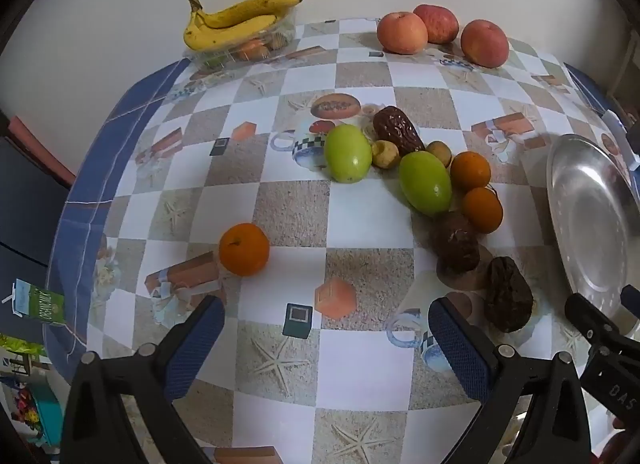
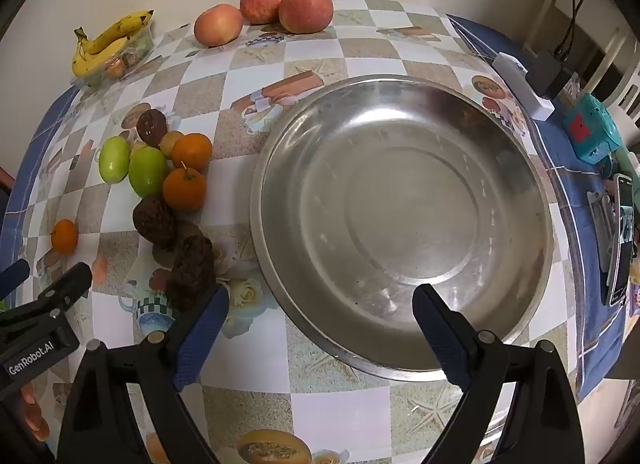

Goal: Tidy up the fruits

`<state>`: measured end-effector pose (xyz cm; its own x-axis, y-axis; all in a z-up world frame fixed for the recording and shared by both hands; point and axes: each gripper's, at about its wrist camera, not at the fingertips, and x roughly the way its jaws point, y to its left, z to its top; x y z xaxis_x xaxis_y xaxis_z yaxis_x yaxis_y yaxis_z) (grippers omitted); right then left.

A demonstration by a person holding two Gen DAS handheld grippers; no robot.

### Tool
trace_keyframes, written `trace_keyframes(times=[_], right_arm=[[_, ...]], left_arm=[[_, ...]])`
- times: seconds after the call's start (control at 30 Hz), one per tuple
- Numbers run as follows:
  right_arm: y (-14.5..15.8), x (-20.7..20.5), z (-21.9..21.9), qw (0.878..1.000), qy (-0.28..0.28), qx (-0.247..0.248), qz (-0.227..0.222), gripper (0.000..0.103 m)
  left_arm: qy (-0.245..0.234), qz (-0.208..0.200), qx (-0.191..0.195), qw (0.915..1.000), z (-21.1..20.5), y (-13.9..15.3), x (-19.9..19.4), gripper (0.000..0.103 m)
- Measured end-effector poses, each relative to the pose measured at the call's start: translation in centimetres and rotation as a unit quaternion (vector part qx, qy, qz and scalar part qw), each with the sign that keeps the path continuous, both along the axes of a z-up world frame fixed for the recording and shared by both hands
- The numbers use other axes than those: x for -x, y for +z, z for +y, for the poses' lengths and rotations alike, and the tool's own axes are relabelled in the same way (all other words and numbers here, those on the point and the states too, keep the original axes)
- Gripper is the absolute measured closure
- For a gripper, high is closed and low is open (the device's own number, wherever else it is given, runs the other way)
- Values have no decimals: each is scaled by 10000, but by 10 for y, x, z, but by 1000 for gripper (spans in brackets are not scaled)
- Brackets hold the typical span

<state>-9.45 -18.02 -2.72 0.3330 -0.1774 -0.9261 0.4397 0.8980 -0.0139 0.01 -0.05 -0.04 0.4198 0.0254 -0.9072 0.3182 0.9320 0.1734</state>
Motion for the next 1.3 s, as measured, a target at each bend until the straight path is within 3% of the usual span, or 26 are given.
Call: trace_keyframes(times=[0.1,0.13,0.33,1.3], right_arm=[[-3,0,1,10000,-8,-20,27,10],[-5,-1,2,10000,-8,-29,40,10],[6,-3,0,10000,8,-86,-22,10],[4,-1,0,9999,31,-98,-71,10]], left_arm=[[56,-33,14,10000,-2,1,2,0],[-37,198,231,9995,-1,-2,-1,0],[65,475,527,9975,5,-8,-3,0],[146,710,560,9958,7,-14,-7,0]])
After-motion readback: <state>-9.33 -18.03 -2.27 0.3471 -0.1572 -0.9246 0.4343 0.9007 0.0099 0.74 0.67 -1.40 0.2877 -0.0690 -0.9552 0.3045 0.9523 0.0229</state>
